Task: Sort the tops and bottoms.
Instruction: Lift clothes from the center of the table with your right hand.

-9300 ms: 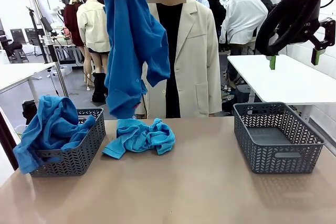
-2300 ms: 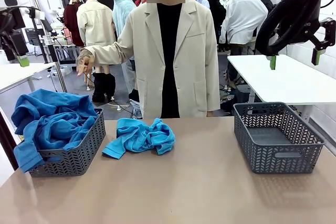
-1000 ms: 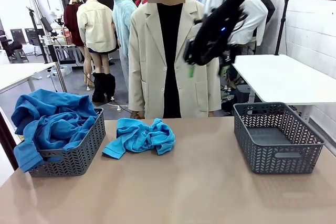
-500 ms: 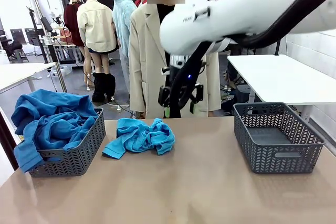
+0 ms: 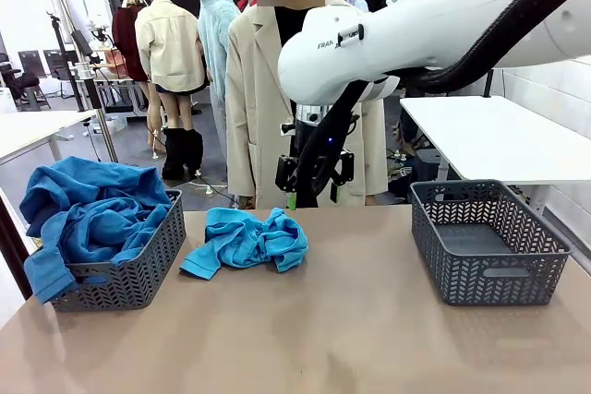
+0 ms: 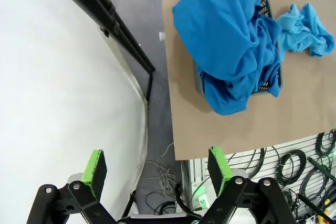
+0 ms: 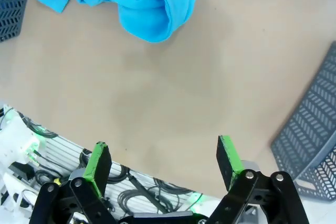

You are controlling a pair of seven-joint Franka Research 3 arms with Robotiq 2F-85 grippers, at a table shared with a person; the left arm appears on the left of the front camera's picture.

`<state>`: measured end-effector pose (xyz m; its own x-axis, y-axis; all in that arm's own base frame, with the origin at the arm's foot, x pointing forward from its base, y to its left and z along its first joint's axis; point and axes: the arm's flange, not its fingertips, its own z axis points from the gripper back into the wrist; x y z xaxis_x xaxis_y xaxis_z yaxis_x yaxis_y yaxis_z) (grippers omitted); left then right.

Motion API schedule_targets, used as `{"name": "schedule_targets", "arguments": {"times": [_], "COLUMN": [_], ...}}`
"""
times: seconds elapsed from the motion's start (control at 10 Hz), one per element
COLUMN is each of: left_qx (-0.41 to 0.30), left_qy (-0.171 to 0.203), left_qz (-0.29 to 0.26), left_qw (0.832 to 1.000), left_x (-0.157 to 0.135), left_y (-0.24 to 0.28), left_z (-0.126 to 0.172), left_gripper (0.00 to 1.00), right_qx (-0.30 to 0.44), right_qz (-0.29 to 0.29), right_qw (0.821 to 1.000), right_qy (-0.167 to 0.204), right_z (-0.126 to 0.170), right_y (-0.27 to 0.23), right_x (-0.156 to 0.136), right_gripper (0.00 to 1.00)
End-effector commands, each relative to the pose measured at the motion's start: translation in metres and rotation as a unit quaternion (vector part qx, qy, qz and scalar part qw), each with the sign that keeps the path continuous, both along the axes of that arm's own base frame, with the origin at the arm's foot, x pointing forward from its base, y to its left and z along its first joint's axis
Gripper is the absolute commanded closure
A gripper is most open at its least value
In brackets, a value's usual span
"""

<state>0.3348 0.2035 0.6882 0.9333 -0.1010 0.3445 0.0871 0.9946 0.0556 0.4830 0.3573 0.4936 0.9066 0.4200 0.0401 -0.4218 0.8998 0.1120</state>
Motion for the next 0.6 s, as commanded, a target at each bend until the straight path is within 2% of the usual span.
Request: {"name": "schedule_targets", "arguments": {"times": [0.0,0.1,0.2,0.3,0.5], "left_qx": [0.004,0.004,0.004,0.004,0.004], "left_qy": [0.000,0.000,0.000,0.000,0.000], "left_qz": [0.001,0.001,0.001,0.001,0.001], "left_qw": [1.000,1.000,1.000,1.000,1.000], "left_x": [0.001,0.001,0.001,0.001,0.001], "left_y": [0.000,0.000,0.000,0.000,0.000], "left_z": [0.002,0.002,0.002,0.002,0.002], "left_gripper": [0.00,0.00,0.00,0.00,0.00], "right_qx": [0.000,0.015,0.054,0.098,0.099], "right_qz": [0.000,-0.016,-0.017,-0.036,-0.021], "right_qw": [1.000,0.999,0.997,0.993,0.994], "right_qy": [0.004,-0.034,-0.046,-0.052,-0.042], "right_z": [-0.007,-0.021,-0.039,-0.055,-0.089], "right_y": [0.002,0.010,0.015,0.017,0.030], "right_x": [0.002,0.011,0.027,0.045,0.064], "right_gripper": [0.00,0.00,0.00,0.00,0.00]}}
